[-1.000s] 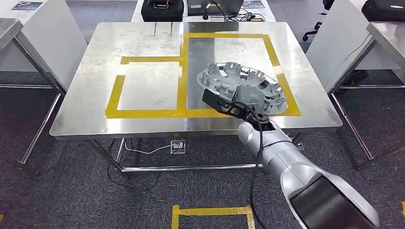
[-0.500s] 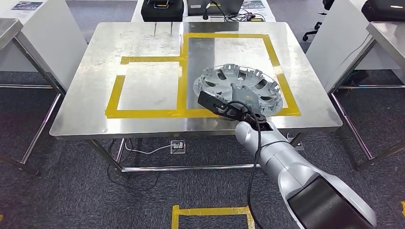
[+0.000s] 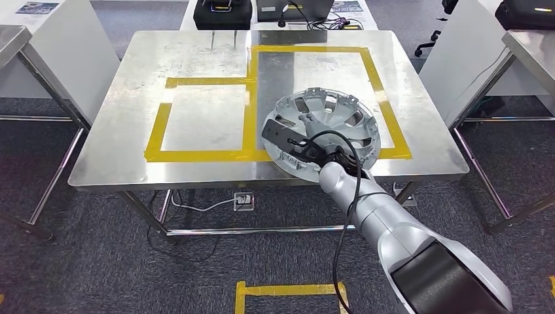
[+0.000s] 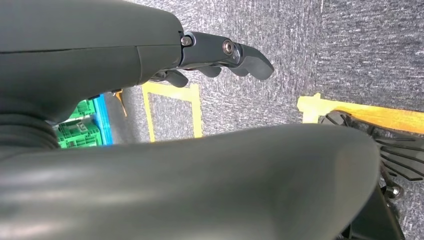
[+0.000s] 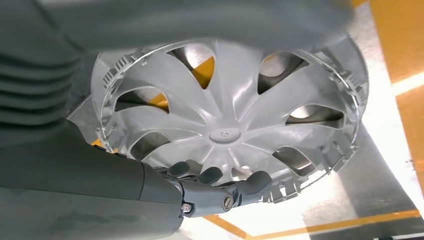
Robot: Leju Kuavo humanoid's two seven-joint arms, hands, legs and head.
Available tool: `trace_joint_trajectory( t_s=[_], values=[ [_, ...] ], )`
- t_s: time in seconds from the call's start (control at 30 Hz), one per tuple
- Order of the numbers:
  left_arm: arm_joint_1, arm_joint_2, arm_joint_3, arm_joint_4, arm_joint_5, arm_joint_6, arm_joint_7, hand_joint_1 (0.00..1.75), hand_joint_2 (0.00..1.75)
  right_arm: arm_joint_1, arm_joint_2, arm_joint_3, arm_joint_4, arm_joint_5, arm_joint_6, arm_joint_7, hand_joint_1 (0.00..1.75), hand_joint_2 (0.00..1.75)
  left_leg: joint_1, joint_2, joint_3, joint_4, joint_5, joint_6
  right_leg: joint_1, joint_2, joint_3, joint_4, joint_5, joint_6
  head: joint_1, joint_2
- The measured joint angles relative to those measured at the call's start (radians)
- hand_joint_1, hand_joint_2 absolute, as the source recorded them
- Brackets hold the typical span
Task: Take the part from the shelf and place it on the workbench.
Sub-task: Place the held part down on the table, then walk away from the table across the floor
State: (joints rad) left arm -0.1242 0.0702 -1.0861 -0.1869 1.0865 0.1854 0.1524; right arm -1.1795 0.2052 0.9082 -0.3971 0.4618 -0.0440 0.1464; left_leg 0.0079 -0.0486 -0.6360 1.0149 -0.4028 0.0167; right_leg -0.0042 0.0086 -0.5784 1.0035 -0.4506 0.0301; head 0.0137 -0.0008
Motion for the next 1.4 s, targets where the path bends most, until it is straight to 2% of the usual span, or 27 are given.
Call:
trace_joint_trajectory(
  t_s=[0.3, 0.4, 0.47, 0.6, 0.77, 0.87, 0.97, 1.07, 1.17, 1.27, 1.4],
  values=[
    [0.000, 0.000, 0.000, 0.000, 0.000, 0.006, -0.014, 0.00, 0.00, 0.000, -0.001, -0.020, -0.020, -0.067, -0.121, -0.085, 0.00, 0.00, 0.000, 0.000, 0.000, 0.000, 0.000, 0.000, 0.000, 0.000, -0.001, 0.000, 0.000, 0.000, 0.000, 0.000],
    [0.000, -0.001, 0.000, 0.000, 0.005, 0.021, -0.050, 0.00, 0.00, 0.005, -0.011, -0.041, -0.047, -0.145, -0.168, -0.123, 0.00, 0.00, 0.000, 0.000, 0.001, 0.000, 0.000, 0.000, 0.000, 0.000, -0.003, 0.000, 0.000, 0.000, 0.000, 0.000],
    [0.000, -0.002, 0.001, 0.000, 0.012, 0.037, -0.093, 0.00, 0.00, 0.020, -0.034, -0.064, -0.092, -0.256, -0.184, -0.139, 0.00, 0.00, 0.000, 0.000, 0.003, 0.000, -0.001, 0.000, 0.000, 0.000, -0.009, -0.001, -0.001, 0.000, 0.000, 0.000],
    [0.004, -0.004, 0.003, -0.001, 0.027, 0.063, -0.175, 0.00, 0.00, 0.076, -0.133, -0.140, -0.294, -0.582, -0.201, -0.110, 0.00, 0.00, 0.000, -0.001, 0.003, 0.000, -0.003, 0.003, 0.000, -0.001, -0.008, -0.002, -0.002, 0.000, 0.000, 0.000],
    [0.008, -0.005, 0.008, -0.001, 0.044, 0.063, -0.219, 0.00, 0.00, 0.147, -0.259, -0.228, -0.523, -0.795, -0.244, -0.120, 0.00, 0.00, 0.000, 0.001, 0.003, 0.001, -0.002, 0.004, -0.001, -0.001, 0.002, -0.005, 0.001, 0.002, 0.001, 0.000],
    [0.009, -0.006, 0.015, -0.002, 0.060, 0.053, -0.257, 0.00, 0.00, 0.217, -0.356, -0.308, -0.692, -0.951, -0.259, -0.130, 0.00, 0.00, 0.000, -0.003, 0.003, 0.001, -0.003, 0.005, 0.000, -0.002, 0.003, -0.007, 0.000, 0.003, 0.002, 0.000],
    [0.016, -0.007, 0.024, -0.002, 0.068, 0.046, -0.274, 0.00, 0.00, 0.271, -0.438, -0.384, -0.823, -1.011, -0.268, -0.130, 0.00, 0.00, -0.001, -0.001, 0.003, 0.001, -0.004, 0.006, -0.001, -0.001, 0.006, -0.008, 0.000, 0.004, 0.005, 0.000],
    [0.015, -0.009, 0.032, -0.002, 0.074, 0.030, -0.282, 0.00, 0.00, 0.331, -0.513, -0.442, -0.934, -1.037, -0.302, -0.131, 0.00, 0.00, -0.001, 0.004, 0.007, 0.001, -0.007, 0.008, -0.001, 0.003, 0.000, -0.011, -0.001, 0.006, 0.002, 0.000],
    [0.014, -0.016, 0.037, -0.003, 0.076, 0.012, -0.277, 0.00, 0.00, 0.446, -0.615, -0.537, -1.041, -1.082, -0.339, -0.129, 0.00, 0.00, 0.000, -0.002, 0.016, 0.001, -0.013, 0.013, 0.000, -0.001, 0.003, -0.014, -0.010, 0.012, 0.001, 0.000],
    [0.022, -0.021, 0.039, -0.003, 0.077, 0.012, -0.283, 0.00, 0.00, 0.611, -0.708, -0.674, -1.124, -1.125, -0.349, -0.138, 0.00, 0.00, 0.000, -0.006, 0.024, 0.001, -0.019, 0.014, 0.000, -0.005, 0.014, -0.017, -0.014, 0.012, 0.005, 0.000],
    [0.024, -0.026, 0.043, -0.003, 0.058, 0.038, -0.377, 0.00, 0.00, 0.869, -0.772, -0.891, -1.197, -1.183, -0.327, -0.184, 0.00, 0.00, -0.002, -0.004, 0.024, 0.001, -0.023, 0.017, -0.001, -0.005, 0.030, -0.019, -0.015, 0.014, 0.009, 0.000]
  ],
)
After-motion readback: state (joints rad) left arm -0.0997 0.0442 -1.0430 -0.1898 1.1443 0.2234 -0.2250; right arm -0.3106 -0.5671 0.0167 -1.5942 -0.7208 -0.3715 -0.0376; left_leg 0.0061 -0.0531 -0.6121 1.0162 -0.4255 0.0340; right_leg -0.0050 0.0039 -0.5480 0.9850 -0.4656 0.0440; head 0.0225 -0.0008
